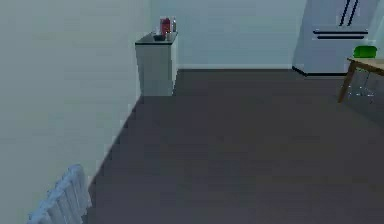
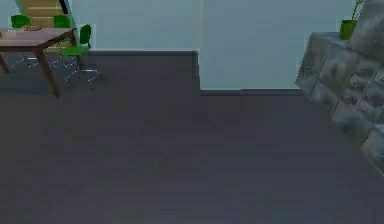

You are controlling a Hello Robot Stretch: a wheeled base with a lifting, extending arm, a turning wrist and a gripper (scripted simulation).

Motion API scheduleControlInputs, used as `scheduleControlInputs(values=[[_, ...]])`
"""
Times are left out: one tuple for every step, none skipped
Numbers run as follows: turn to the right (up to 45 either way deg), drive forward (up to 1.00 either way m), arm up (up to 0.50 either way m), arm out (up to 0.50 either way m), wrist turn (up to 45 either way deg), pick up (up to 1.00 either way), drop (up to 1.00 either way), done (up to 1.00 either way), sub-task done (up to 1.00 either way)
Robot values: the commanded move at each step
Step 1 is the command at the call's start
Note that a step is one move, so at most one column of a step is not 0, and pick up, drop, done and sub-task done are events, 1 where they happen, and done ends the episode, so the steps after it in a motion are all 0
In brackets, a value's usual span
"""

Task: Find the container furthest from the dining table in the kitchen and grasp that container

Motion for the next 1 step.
scheduleControlInputs(values=[[45.0,0.00,0.00,0.00,0.0,0.00,0.00,0.00,0.00]])
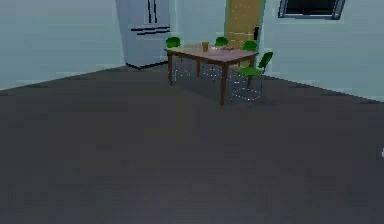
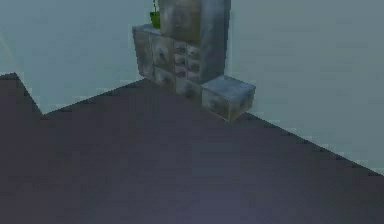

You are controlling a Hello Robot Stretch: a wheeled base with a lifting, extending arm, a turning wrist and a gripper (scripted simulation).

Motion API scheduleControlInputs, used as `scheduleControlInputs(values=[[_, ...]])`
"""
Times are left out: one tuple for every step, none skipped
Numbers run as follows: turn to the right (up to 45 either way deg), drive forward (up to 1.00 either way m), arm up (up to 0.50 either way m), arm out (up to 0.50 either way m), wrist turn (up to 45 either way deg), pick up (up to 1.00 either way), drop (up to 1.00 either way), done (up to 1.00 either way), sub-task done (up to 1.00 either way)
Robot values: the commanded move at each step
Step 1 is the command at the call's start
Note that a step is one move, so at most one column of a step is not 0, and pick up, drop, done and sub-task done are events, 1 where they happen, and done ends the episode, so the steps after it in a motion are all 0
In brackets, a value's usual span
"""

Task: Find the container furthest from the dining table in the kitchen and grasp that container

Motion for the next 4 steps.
scheduleControlInputs(values=[[9.0,0.00,0.00,0.00,0.0,0.00,0.00,0.00,0.00],[0.0,1.00,0.00,0.00,0.0,0.00,0.00,0.00,0.00],[3.0,0.00,0.00,0.00,0.0,0.00,0.00,0.00,0.00],[0.0,1.00,0.00,0.00,0.0,0.00,0.00,0.00,0.00]])
